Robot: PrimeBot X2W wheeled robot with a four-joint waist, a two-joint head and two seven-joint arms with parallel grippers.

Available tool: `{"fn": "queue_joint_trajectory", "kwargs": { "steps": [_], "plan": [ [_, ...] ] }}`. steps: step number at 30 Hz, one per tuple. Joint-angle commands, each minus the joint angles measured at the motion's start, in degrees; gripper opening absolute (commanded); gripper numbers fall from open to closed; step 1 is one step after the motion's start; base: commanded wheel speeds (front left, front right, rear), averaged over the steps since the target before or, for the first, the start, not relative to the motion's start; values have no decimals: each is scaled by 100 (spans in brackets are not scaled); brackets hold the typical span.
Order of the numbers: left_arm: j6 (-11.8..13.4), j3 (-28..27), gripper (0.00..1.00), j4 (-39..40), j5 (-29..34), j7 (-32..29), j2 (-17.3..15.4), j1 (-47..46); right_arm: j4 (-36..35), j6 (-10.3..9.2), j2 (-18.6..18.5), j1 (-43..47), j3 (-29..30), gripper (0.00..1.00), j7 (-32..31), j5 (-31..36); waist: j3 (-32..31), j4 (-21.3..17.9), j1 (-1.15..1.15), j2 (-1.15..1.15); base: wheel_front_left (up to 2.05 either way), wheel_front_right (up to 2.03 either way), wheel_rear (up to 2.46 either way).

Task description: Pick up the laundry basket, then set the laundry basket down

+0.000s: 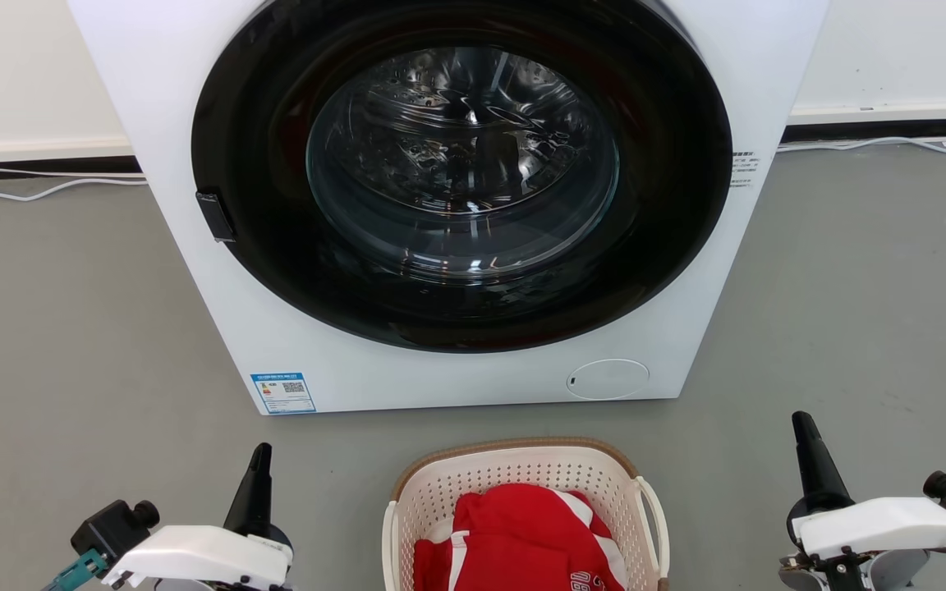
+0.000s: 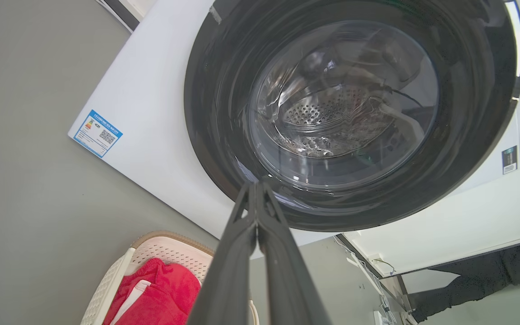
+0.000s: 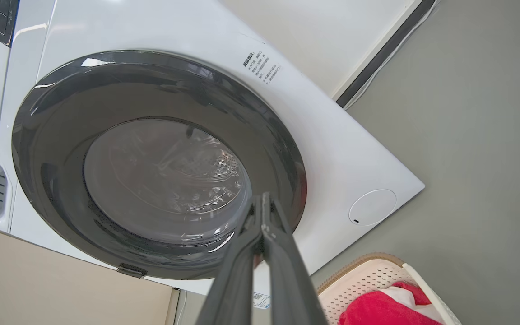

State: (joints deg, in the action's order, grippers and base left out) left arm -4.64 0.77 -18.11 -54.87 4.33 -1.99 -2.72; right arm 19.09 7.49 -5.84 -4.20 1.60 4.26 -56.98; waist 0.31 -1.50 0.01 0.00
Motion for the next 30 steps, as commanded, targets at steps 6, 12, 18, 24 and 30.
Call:
{"fn": "queue_joint_trajectory", "kwargs": {
  "steps": [6,12,18,24,30],
  "plan": [
    [-99,-179,0,205,-475,-129,-51,-265,-224,1,7,-191,23,0,-145,-443,-1,15,0,0,0,0,0],
    [-119,-237,0,226,-820,-230,-55,-274,-254,1,38,-192,73,0,-245,-769,-3,30,0,0,0,0,0],
    [-139,-296,0,248,-1166,-331,-59,-283,-284,0,68,-193,124,0,-344,-1095,-4,44,0,0,0,0,0],
    [-158,-354,0,269,-1510,-432,-63,-291,-314,0,99,-194,174,0,-443,-1420,-5,58,0,0,0,0,0],
    [-178,-413,0,290,-1855,-533,-67,-300,-344,0,130,-194,225,0,-542,-1746,-7,72,0,0,0,0,0]
  ]
}}
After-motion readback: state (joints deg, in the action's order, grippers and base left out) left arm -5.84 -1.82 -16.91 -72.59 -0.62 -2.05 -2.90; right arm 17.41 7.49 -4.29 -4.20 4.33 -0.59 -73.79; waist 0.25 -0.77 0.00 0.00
